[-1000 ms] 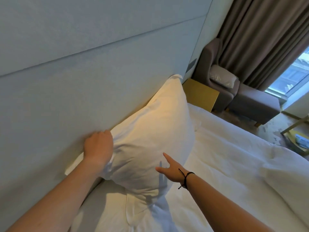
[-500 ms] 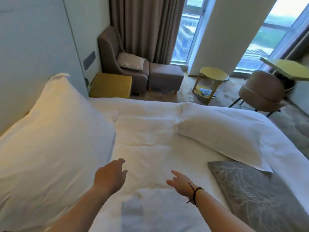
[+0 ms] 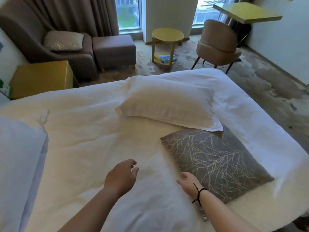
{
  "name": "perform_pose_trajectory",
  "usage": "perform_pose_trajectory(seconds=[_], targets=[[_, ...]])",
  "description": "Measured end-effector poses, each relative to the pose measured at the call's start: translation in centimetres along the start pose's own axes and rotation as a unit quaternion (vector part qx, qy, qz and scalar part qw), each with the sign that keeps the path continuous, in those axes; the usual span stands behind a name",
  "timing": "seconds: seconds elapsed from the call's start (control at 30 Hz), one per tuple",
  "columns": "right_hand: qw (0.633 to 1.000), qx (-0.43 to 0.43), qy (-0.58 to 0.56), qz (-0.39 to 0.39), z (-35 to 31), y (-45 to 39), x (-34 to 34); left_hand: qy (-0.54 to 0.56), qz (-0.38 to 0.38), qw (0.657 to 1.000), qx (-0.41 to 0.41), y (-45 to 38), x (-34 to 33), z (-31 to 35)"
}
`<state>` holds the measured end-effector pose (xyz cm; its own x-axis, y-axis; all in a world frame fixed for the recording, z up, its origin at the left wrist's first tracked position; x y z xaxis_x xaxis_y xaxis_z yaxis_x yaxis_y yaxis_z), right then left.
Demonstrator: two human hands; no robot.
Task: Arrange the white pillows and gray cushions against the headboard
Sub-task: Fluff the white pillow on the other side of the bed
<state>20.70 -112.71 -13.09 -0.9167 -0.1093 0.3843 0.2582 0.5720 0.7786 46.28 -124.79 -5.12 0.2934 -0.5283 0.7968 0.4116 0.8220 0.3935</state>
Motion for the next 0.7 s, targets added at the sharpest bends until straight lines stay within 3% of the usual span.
perform_pose_trajectory(seconds=[0.4, 0.7], targets=[[0.996, 0.047, -0.059, 0.042, 0.4, 4.5, 2.8, 0.050, -0.007, 0.998, -0.023, -0.9, -2.6, 6.8], [0.994, 0.057, -0.003, 0.093, 3.3, 3.3, 16.0, 0.100, -0.028, 0.995, -0.008, -1.1, -7.2, 13.7]])
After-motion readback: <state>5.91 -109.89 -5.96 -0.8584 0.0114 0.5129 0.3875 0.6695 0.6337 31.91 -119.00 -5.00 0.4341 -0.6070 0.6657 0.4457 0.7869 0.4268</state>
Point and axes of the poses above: each hand's wrist, its own y-axis away from the middle knuckle, its own x-axis out of the back of the hand, z = x × y, the point moved 1 cm from there along -y, towards the middle knuckle, and after that the axes turned 7 degrees about -z, right-handed, at the moved point
